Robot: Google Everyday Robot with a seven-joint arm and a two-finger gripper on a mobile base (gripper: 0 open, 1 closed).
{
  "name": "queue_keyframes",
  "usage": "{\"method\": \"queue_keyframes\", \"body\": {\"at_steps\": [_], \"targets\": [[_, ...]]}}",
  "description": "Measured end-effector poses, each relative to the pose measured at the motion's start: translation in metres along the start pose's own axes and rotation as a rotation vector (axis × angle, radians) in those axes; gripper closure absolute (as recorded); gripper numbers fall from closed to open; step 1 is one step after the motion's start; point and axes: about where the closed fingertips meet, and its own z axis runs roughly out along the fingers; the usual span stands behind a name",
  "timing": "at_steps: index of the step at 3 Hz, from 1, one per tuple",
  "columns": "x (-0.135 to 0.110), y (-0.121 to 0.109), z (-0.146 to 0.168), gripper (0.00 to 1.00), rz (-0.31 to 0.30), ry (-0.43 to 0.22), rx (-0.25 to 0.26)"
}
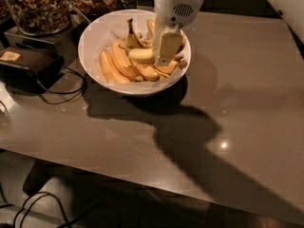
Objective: Pick banana from white bowl
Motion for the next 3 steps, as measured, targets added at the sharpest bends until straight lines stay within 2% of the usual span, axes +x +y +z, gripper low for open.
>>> {"method": "queue_keyframes", "body": {"at_steps": [1,3], "targets": [[-0.002,-0.002,-0.001,1.00,-0.001,-0.006,0.012],[-0.001,0.040,-0.032,1.00,0.066,-0.082,0.008]]}}
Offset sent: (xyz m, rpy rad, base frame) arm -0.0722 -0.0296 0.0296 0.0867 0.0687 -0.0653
